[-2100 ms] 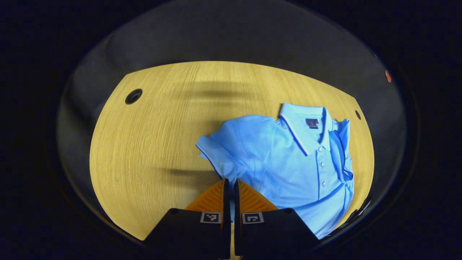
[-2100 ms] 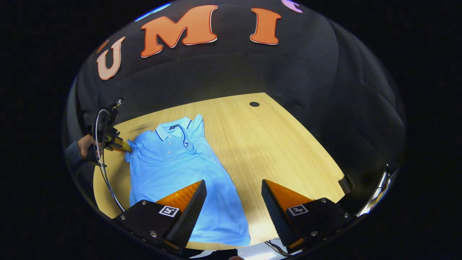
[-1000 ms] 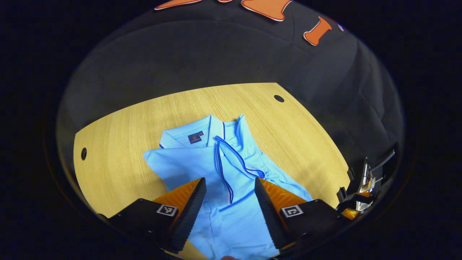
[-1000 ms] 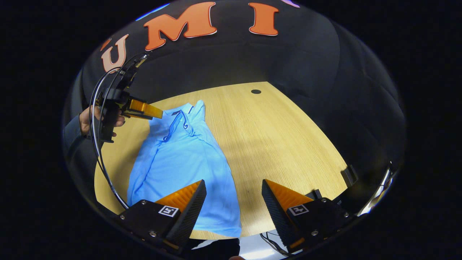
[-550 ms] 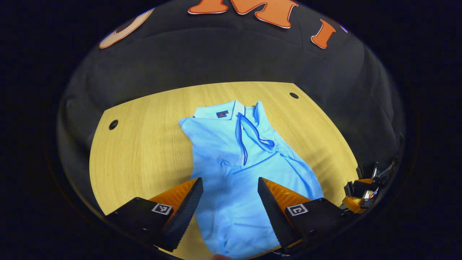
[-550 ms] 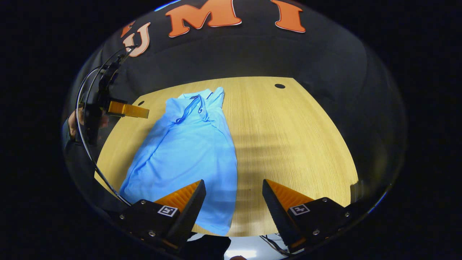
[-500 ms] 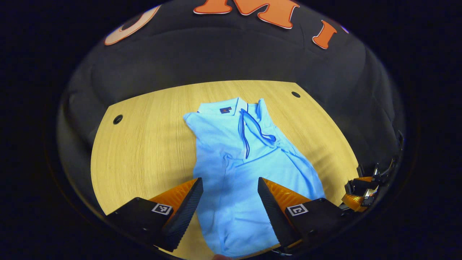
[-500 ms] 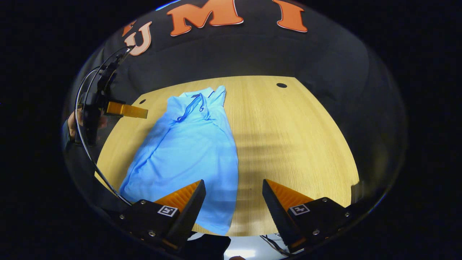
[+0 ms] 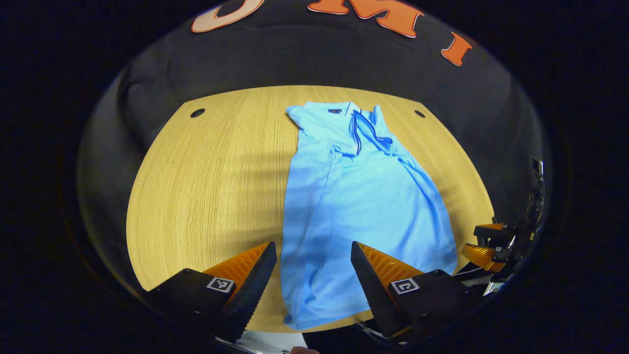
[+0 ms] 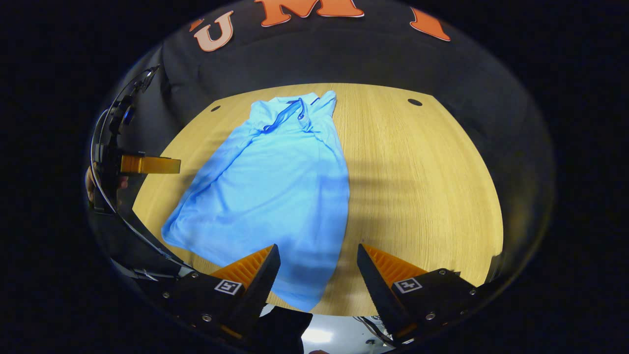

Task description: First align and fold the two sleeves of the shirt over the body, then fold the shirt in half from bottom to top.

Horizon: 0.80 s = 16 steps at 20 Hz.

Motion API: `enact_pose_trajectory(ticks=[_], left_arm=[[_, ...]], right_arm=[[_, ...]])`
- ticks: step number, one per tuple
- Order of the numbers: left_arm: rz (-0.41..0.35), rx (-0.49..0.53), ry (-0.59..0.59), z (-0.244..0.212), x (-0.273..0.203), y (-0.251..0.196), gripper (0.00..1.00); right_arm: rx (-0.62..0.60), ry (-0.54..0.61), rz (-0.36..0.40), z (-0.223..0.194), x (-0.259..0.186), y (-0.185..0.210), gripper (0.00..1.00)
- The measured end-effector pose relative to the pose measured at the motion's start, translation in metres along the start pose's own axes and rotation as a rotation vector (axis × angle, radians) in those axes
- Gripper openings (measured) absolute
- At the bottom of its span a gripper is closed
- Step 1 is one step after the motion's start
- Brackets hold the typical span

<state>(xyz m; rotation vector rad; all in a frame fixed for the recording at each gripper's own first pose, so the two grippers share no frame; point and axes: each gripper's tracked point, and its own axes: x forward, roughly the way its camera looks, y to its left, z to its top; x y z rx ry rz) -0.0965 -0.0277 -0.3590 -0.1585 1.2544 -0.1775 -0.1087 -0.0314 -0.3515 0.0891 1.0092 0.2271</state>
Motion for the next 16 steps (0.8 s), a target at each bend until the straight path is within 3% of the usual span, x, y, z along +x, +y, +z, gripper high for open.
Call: enact_pose_trajectory(ticks=[6,16], left_arm=[[0.021,-0.024,0.086,-0.068,0.001,0.002,1.0],[0.056,-0.011,0.197,-0.129,0.007,0.005,1.0]], right_arm=[[-0.016,0.08,0.025,-0.034,0.005,0.01,0.96],[-0.002,0.207,0.012,-0.077,0.017,0.017,0.95]])
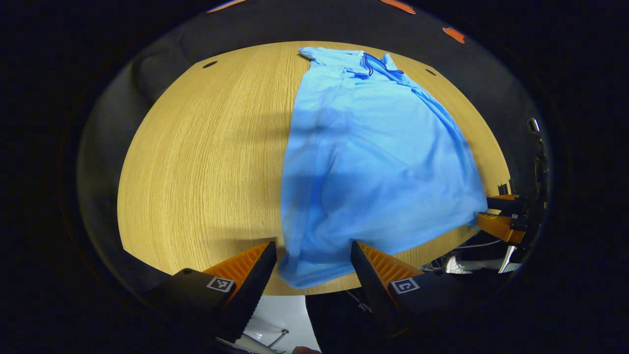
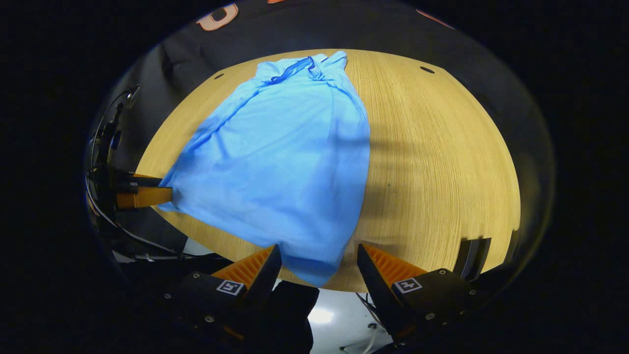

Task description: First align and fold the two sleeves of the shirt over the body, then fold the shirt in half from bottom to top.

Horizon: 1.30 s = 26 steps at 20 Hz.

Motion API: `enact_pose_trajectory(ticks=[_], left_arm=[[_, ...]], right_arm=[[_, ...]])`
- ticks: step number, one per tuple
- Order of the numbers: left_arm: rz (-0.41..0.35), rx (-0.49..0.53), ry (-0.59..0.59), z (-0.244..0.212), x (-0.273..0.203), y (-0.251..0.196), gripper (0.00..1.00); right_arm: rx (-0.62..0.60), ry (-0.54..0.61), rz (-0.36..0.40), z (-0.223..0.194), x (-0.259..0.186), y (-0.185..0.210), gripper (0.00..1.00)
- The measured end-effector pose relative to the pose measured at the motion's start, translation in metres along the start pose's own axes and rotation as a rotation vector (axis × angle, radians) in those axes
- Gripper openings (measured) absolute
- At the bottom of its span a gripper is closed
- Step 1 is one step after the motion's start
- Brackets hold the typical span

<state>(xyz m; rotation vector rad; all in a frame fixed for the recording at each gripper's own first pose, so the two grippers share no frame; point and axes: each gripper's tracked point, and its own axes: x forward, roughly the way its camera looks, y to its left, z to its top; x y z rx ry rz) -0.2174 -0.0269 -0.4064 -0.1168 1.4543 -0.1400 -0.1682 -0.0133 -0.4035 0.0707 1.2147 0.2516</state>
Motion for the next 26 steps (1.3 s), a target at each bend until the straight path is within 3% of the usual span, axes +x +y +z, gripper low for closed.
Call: enact_pose_trajectory(ticks=[1,4,5,6,7,8,9,10,12,17,26], left_arm=[[0.007,0.005,0.009,-0.003,0.002,0.002,1.0],[0.038,0.02,-0.006,0.005,0.009,0.006,0.98],[0.041,0.013,-0.01,0.008,0.011,0.003,0.98],[0.043,0.007,-0.008,0.01,0.014,0.0,0.99],[0.039,0.011,-0.021,0.016,0.015,-0.007,0.97],[0.033,0.013,-0.039,0.022,0.017,-0.014,0.82],[0.024,0.014,-0.054,0.025,0.019,-0.021,0.58],[0.03,-0.005,-0.067,0.026,0.019,-0.024,0.34],[0.009,-0.041,-0.084,0.027,0.02,-0.029,0.11],[-0.03,-0.026,-0.193,0.067,-0.006,-0.03,0.09],[-0.121,0.035,-0.405,0.194,-0.058,-0.029,0.1]], right_arm=[[-0.006,-0.002,-0.032,0.003,0.003,-0.005,0.9],[0.011,0.03,-0.081,0.004,0.003,-0.011,0.59],[0.022,0.025,-0.092,0.008,0.005,-0.012,0.42],[0.042,0.02,-0.094,0.011,0.007,-0.013,0.34],[0.064,0.016,-0.082,0.014,0.008,-0.011,0.2],[0.087,0.005,-0.061,0.018,0.009,-0.009,0.15],[0.119,-0.006,-0.034,0.021,0.01,-0.007,0.1],[0.161,-0.012,-0.005,0.021,0.011,-0.005,0.07],[0.235,-0.025,0.087,0.023,0.005,0.005,0.04],[0.245,-0.118,0.159,0.05,-0.018,0.003,0.04],[0.33,-0.329,0.169,0.172,-0.066,-0.009,0.04]])
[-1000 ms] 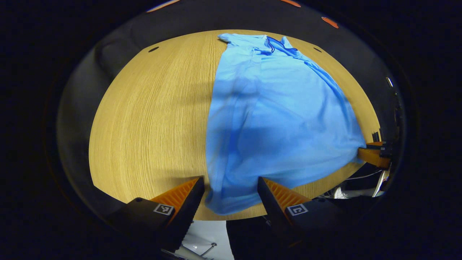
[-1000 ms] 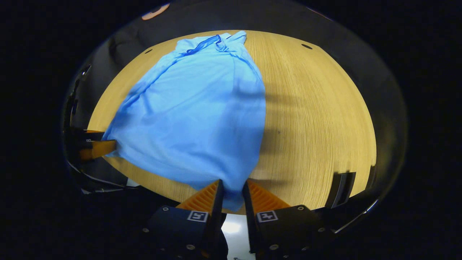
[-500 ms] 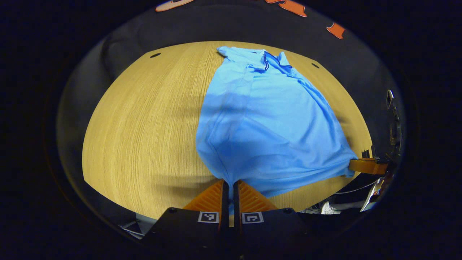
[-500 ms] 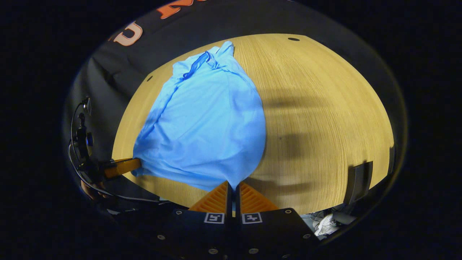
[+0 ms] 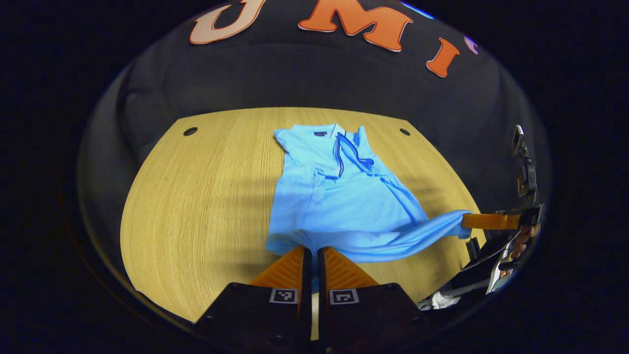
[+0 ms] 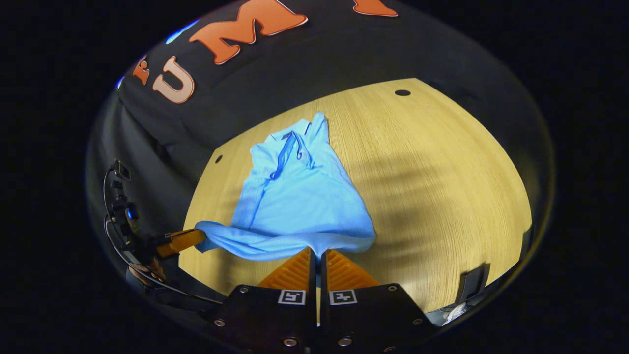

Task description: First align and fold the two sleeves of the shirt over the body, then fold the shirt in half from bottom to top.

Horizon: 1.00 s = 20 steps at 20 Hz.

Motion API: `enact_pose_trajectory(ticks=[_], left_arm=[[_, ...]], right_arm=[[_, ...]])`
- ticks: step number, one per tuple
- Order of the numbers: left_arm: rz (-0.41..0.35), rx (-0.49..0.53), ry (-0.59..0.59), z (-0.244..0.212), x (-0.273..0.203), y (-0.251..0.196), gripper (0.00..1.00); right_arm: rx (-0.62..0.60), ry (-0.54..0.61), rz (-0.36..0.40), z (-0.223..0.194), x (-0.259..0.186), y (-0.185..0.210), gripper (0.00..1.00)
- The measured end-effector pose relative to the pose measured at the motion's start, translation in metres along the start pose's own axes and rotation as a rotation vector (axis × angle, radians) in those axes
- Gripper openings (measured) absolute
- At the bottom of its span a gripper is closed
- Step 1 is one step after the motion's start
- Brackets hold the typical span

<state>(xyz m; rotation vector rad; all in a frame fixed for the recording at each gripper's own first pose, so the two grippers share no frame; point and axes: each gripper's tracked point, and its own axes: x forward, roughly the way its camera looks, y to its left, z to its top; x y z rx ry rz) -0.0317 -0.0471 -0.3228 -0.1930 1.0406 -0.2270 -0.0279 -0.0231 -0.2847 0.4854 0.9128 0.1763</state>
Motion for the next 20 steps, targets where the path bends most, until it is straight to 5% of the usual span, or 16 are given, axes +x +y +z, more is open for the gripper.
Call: enact_pose_trajectory(ticks=[12,20], left_arm=[[-0.029,0.095,-0.117,0.131,0.045,0.033,0.09],[-0.038,0.11,-0.132,0.202,0.137,0.07,0.09]], right_arm=[[-0.108,-0.096,-0.064,0.126,0.038,0.021,0.03],[-0.149,-0.106,-0.116,0.215,0.106,0.013,0.03]])
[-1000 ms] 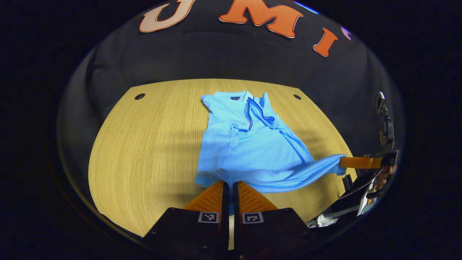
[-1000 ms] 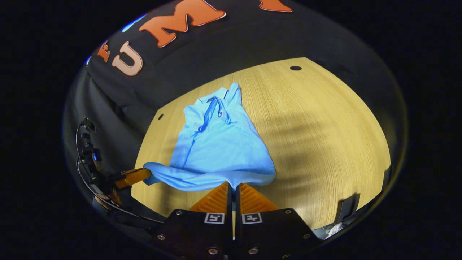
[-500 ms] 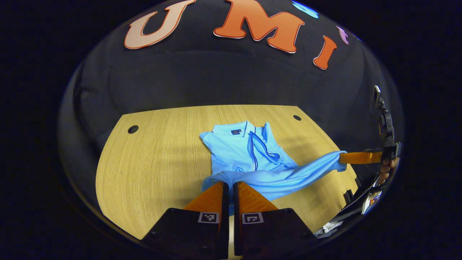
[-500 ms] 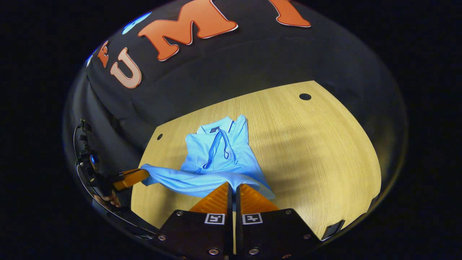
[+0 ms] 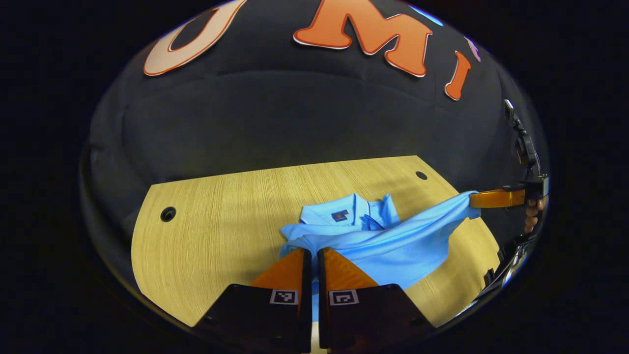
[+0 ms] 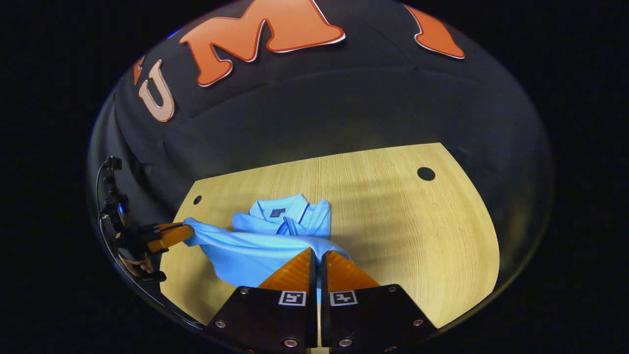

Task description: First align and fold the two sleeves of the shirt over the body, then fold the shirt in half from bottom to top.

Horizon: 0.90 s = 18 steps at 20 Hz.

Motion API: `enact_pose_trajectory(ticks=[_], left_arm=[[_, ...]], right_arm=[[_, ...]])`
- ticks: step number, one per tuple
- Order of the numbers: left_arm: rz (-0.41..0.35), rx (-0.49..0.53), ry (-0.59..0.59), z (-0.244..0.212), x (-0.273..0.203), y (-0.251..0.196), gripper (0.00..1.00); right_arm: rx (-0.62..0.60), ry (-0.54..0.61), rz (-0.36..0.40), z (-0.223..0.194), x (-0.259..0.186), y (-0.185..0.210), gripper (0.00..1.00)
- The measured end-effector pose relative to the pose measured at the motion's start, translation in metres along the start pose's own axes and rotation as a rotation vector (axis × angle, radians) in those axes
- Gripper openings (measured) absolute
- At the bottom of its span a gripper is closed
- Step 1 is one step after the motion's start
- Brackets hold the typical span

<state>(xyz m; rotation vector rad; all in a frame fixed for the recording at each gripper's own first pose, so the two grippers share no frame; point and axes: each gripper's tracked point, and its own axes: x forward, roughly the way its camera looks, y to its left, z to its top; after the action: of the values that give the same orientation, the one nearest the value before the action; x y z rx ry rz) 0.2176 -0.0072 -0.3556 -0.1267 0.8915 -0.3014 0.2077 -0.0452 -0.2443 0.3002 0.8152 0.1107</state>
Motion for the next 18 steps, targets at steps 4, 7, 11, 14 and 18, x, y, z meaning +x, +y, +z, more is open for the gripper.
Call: enact_pose_trajectory(ticks=[4,7,11,14,18], left_arm=[[0.0,-0.018,0.015,0.014,0.051,0.021,0.09],[0.009,-0.016,0.017,0.023,0.079,0.029,0.09],[0.097,0.02,0.027,0.026,0.102,0.052,0.13],[0.125,0.032,-0.007,0.037,0.099,0.055,0.62],[0.148,-0.016,-0.032,0.042,0.069,0.053,0.95]], right_arm=[[0.01,0.041,-0.011,0.016,0.048,-0.005,0.03],[0.012,0.045,-0.021,0.032,0.078,-0.004,0.03],[0.069,0.093,-0.014,0.033,0.113,-0.008,0.06],[0.092,0.115,-0.028,0.03,0.117,-0.018,0.28],[0.027,0.06,-0.031,0.037,0.09,-0.019,0.71]])
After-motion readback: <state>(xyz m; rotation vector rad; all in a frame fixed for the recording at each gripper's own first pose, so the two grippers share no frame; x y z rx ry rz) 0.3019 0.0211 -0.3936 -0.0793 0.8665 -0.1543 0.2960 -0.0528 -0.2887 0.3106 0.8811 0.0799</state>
